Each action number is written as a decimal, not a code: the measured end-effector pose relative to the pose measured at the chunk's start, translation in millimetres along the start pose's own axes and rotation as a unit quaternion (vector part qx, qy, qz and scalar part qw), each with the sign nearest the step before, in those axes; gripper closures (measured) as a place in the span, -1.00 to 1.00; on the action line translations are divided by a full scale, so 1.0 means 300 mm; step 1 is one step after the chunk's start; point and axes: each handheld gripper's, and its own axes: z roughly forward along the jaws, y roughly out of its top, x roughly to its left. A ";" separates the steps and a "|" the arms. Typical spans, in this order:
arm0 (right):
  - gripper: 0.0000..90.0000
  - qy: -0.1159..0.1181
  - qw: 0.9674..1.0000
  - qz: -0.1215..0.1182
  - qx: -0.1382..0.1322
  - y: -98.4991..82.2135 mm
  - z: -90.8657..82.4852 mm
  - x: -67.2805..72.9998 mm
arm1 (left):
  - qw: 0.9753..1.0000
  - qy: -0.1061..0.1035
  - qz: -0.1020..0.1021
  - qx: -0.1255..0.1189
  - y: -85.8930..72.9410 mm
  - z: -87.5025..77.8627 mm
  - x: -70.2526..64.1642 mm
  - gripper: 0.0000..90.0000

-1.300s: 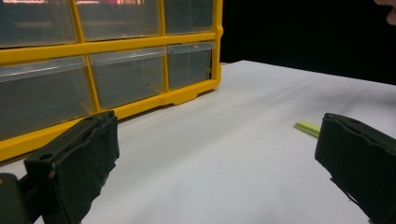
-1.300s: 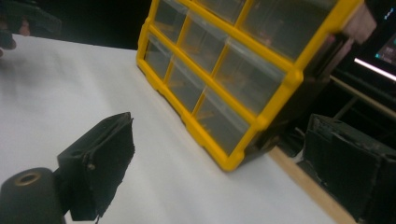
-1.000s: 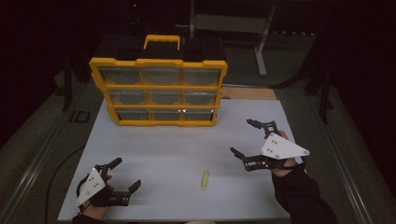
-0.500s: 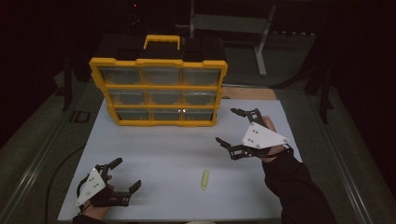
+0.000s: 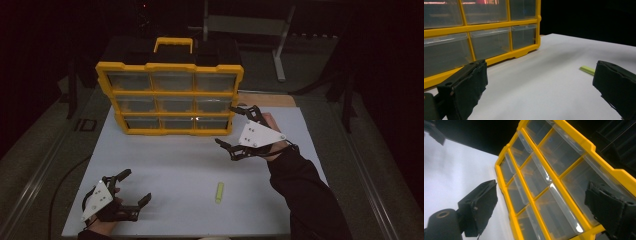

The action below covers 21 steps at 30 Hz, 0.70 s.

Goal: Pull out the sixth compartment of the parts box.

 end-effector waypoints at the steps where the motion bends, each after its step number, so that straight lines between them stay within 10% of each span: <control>1: -0.75 0.002 1.000 -0.003 0.000 0.000 0.007 0.000 | 1.000 0.000 0.001 -0.001 0.001 0.000 -0.001 -0.99; 21: -0.68 0.035 0.998 -0.034 0.026 -0.001 0.174 -0.008 | 1.000 -0.004 0.001 0.003 -0.001 0.002 0.001 -0.99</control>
